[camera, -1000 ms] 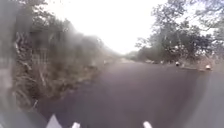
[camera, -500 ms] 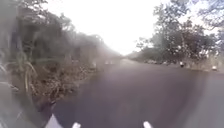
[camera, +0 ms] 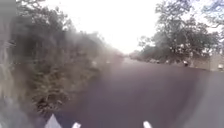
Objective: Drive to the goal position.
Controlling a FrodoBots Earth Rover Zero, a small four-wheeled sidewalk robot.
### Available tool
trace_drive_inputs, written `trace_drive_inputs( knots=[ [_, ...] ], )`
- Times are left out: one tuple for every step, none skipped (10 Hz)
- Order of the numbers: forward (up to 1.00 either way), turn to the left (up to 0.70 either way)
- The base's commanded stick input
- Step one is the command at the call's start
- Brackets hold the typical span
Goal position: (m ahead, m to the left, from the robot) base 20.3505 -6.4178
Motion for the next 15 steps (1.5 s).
trace_drive_inputs(
  knots=[
    [0.70, -0.35],
    [0.70, -0.35],
    [0.70, -0.35],
    [0.70, -0.24],
    [0.70, -0.13],
    [0.70, -0.01],
    [0.70, -0.11],
    [0.70, -0.21],
    [0.70, -0.29],
    [0.70, -0.31],
    [0.70, -0.33],
    [0.70, -0.35],
    [0.70, 0.00],
    [0.70, 0.00],
    [0.70, 0.00]
  ],
)
